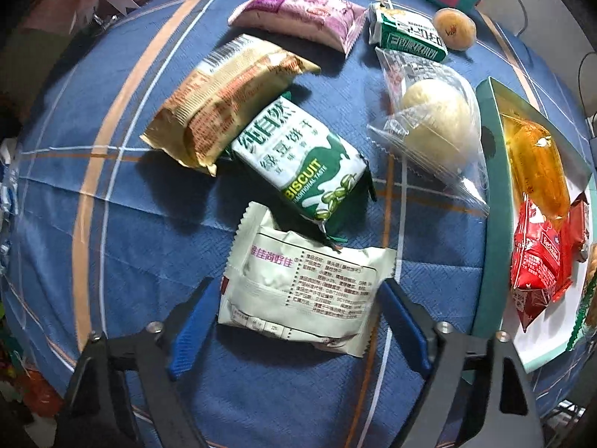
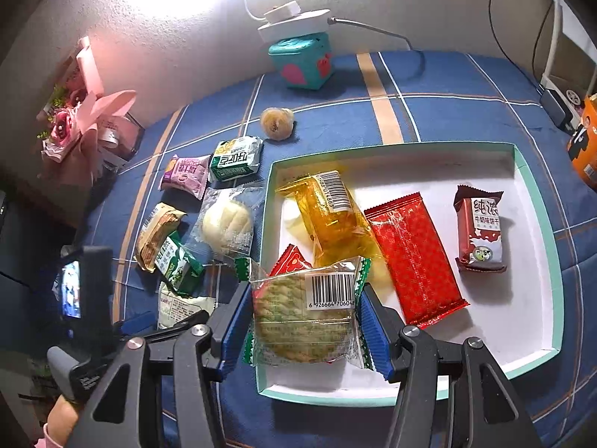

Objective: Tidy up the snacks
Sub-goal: 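Grasp the cracker pack with the right gripper while the left gripper grasps the white packet, then carry both packs over the white tray and open both grippers to release them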

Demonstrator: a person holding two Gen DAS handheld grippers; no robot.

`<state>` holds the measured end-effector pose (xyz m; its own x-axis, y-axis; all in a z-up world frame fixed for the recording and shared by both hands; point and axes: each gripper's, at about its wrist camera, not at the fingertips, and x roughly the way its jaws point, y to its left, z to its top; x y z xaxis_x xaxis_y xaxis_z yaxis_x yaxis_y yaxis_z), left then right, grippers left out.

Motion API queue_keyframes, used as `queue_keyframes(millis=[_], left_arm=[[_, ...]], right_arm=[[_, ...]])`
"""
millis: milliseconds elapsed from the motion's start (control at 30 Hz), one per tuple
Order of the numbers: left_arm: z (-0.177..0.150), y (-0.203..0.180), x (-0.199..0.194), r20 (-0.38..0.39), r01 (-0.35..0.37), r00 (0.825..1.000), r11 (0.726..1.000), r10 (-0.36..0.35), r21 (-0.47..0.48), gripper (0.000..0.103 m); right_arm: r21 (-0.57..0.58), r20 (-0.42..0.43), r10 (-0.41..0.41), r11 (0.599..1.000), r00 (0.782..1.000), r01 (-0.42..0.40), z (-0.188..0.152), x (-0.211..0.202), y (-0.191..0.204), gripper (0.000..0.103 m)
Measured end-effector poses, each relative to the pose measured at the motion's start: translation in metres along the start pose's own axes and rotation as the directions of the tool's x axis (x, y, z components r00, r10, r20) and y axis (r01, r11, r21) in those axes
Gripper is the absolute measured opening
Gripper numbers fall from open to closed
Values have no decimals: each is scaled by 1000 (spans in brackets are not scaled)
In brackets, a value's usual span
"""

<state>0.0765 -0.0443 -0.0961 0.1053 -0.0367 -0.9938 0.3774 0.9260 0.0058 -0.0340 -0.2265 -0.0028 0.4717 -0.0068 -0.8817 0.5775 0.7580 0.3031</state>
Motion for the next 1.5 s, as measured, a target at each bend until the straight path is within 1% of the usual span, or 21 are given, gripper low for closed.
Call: queue_keyframes(millis=[100, 133, 167, 333, 400, 533, 733, 833, 933, 1033, 1100, 1167, 1300, 1367, 1400, 1500], left_arm=[[-1, 2, -2, 10, 6, 1000, 1000, -6, -5, 81], [-2, 12, -2, 13, 8, 1000, 1000, -8, -4, 79], [-3, 15, -4, 16, 10, 1000, 1000, -10, -5, 78], [-1, 28, -17, 33, 18, 999, 1000, -18, 13, 67], [1, 26, -20, 36, 17, 999, 1000, -17, 20, 65], [4, 22, -27, 50, 19, 999, 999, -20, 29, 58], [3, 16, -41, 59, 29, 998, 999, -31, 32, 56], [3, 18, -48, 66, 66, 996, 998, -68, 23, 56], [2, 19, -66, 93, 88, 991, 996, -91, 32, 55], [-1, 20, -88, 141, 114, 983, 993, -117, 33, 55], [-3, 21, -103, 182, 129, 974, 991, -134, 37, 55], [-4, 22, -114, 207, 144, 967, 988, -151, 47, 55], [-10, 7, -131, 249, 184, 947, 979, -201, 89, 55], [-14, -2, -138, 267, 190, 939, 975, -216, 119, 55], [-16, -10, -132, 274, 192, 936, 973, -221, 129, 55], [-20, -33, -135, 289, 212, 921, 959, -260, 187, 56]], right_arm=[[1, 0, 2, 1000, 1000, -2, 0, 0, -1, 59], [1, 0, 3, 1000, 1000, -3, 0, 0, -1, 59], [3, 0, 3, 1000, 1000, -3, 0, 0, -1, 59], [8, 2, 6, 1000, 1000, -6, 1, -1, -2, 59], [9, 2, 6, 1000, 1000, -6, 1, -1, -3, 59], [9, 1, 8, 1000, 1000, -8, 1, -2, -3, 59], [8, 1, 10, 1000, 1000, -10, 1, -2, -3, 59], [7, 3, 16, 1000, 1000, -16, 3, -3, -4, 59], [11, 7, 21, 1000, 1000, -21, 4, -5, -6, 59], [17, 12, 28, 999, 1000, -28, 5, -8, -9, 59], [27, 17, 31, 999, 999, -31, 6, -9, -12, 59], [42, 22, 31, 999, 999, -32, 7, -11, -17, 59], [83, 34, 5, 997, 999, -8, 10, -15, -32, 59], [116, 44, -20, 993, 999, 15, 11, -19, -45, 59], [135, 49, -37, 990, 998, 30, 12, -21, -53, 59], [185, 56, -74, 981, 996, 63, 12, -26, -73, 59]])
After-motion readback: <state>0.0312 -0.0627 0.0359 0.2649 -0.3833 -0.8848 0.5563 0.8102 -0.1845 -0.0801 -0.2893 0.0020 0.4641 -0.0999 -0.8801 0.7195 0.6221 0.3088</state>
